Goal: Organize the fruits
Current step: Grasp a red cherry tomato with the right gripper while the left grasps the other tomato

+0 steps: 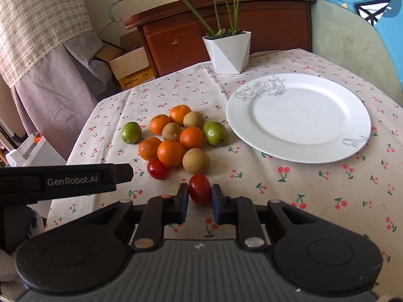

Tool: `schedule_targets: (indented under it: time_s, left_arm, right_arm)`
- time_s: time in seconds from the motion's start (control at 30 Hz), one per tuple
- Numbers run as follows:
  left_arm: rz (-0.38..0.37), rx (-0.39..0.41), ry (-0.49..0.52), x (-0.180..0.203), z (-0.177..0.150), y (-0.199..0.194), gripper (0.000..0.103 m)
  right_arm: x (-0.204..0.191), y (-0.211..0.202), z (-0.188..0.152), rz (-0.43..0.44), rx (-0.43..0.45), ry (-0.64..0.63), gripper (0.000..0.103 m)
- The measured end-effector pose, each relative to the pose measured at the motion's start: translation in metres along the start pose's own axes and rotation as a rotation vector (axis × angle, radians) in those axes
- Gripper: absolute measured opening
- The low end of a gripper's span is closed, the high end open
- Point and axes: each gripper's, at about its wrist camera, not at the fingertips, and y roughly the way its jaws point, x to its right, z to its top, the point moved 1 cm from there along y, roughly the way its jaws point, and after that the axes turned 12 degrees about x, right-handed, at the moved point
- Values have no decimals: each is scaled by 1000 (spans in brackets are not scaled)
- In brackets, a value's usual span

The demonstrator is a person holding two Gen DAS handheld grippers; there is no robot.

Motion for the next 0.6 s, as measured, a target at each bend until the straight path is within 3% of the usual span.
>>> schedule_targets:
  time_s: [0.3,0.6]
  left_arm:
    - [-91,28,39,25,-7,7,61]
    - [-113,47,56,34,-12,17,48]
  right_arm:
    - [22,-4,2,-49,-2,81,19]
    - [29,-2,2,-44,5,136,23]
